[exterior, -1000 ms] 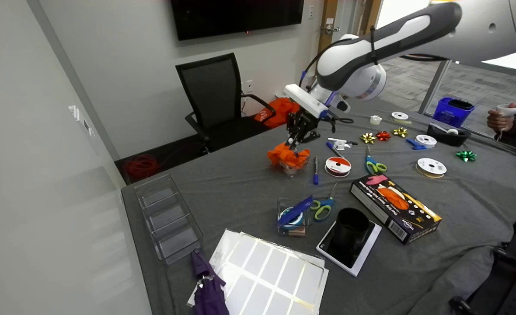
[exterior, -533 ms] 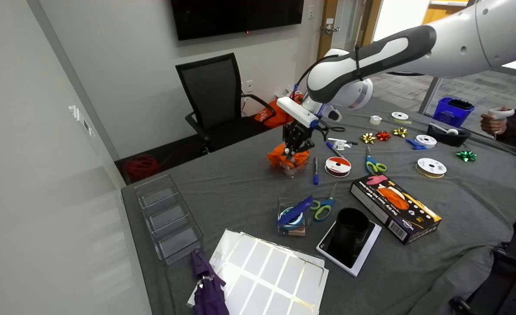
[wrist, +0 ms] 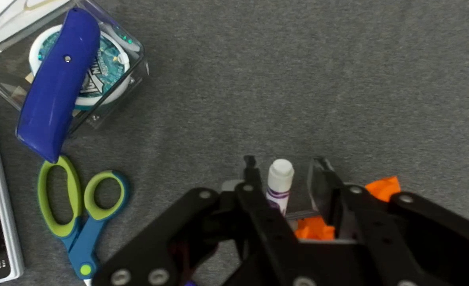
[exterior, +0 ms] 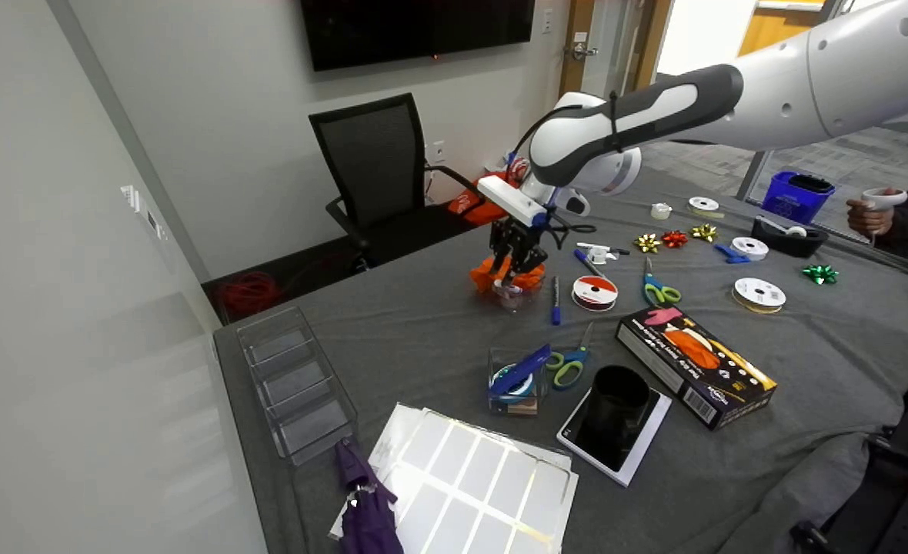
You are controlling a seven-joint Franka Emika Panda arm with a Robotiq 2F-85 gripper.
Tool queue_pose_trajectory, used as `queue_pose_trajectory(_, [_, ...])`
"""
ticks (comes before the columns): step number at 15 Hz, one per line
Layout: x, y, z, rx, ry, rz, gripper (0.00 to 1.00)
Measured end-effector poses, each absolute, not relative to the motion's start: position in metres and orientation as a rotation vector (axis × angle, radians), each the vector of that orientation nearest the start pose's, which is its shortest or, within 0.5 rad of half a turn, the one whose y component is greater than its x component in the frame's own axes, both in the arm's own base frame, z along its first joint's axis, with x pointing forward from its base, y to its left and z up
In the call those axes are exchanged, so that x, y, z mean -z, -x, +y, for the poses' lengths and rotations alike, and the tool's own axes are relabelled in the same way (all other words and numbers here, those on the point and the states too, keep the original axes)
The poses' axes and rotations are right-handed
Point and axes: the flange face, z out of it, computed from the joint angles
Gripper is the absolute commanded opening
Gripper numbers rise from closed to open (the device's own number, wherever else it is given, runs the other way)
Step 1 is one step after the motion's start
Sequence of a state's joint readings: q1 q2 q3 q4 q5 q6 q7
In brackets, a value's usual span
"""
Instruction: Lift the marker from the black cup and put it in the stationary holder containing the gloves and then lift the gloves and put them next to the box to the right
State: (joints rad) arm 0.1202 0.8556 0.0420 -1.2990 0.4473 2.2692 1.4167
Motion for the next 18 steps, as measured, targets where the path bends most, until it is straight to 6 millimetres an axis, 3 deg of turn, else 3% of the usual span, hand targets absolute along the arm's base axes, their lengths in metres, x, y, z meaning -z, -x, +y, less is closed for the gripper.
queue_pose_trajectory(4, [-0.243, -0.755, 0.126, -0.257, 1.996, 1.931, 0.98])
queue_pose_trajectory(5, [-0.244, -0.755, 0.126, -0.253, 1.998, 1.929, 1.00])
queue_pose_trajectory(9, [-0.255, -0.760, 0.125, -0.204, 2.001, 1.907, 1.00])
queue_pose_trajectory(14, [-0.277, -0.771, 0.118, -0.002, 2.035, 1.881, 1.00])
queue_pose_trajectory(18, [-0.283, -0.775, 0.115, 0.100, 2.088, 1.894, 1.00])
